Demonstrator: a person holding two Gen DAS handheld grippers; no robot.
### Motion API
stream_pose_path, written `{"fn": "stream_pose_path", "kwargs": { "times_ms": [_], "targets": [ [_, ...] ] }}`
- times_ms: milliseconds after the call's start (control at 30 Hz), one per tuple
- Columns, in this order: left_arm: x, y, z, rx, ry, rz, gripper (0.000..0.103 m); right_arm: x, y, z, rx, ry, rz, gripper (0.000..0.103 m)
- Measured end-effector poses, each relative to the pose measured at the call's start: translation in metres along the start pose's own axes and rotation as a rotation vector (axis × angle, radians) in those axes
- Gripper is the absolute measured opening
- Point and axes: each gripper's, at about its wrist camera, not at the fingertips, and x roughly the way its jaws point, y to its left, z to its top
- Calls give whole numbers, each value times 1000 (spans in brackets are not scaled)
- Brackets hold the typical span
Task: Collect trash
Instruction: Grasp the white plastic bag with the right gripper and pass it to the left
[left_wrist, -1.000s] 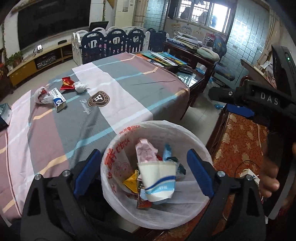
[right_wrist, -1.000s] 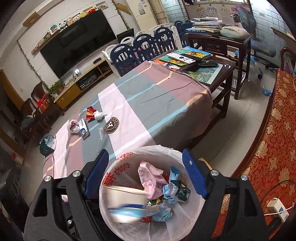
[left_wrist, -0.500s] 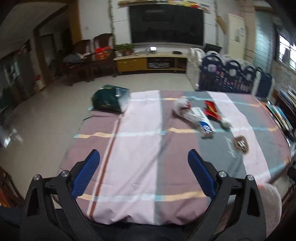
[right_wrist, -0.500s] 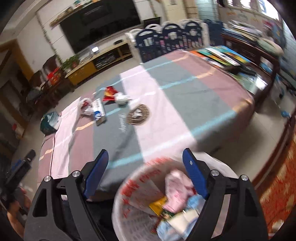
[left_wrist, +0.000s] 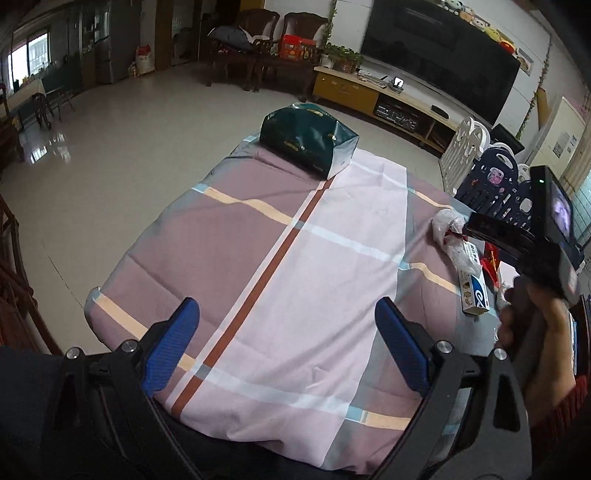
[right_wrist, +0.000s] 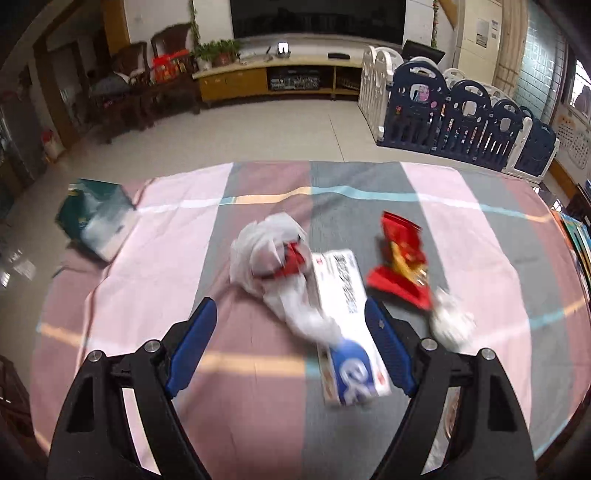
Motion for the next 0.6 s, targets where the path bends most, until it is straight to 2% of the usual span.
{"fn": "stream_pose_path", "kwargs": {
  "times_ms": [67, 133, 200, 300, 433, 467, 533, 567, 600],
  "targets": [
    [7, -2, -2, -14, 11, 4, 95, 29, 12, 13, -30, 22, -46, 79],
    [15, -1, -3, -31, 29, 4, 95, 50, 22, 19, -83, 30, -91, 68],
    [22, 3, -4, -53, 48, 8, 95, 63, 27, 20, -116, 62, -69, 27],
    [30, 9, -6, -91, 71, 25, 95, 56, 32, 8, -134, 76, 27, 17],
    [30, 21, -4, -156, 65, 47, 95, 14, 41, -27, -154, 159, 291, 17],
    [28, 24, -4, -171, 56, 50, 95, 2, 46, -37, -166, 193, 378, 18],
    [26, 29, -3, -191, 42, 58, 95, -25, 56, -59, -217, 262, 555, 38],
    [26, 30, -3, -195, 41, 63, 95, -38, 56, -64, -238, 260, 590, 66],
    [27, 31, -3, -195, 45, 64, 95, -54, 51, -65, -241, 206, 578, 85]
  ]
}}
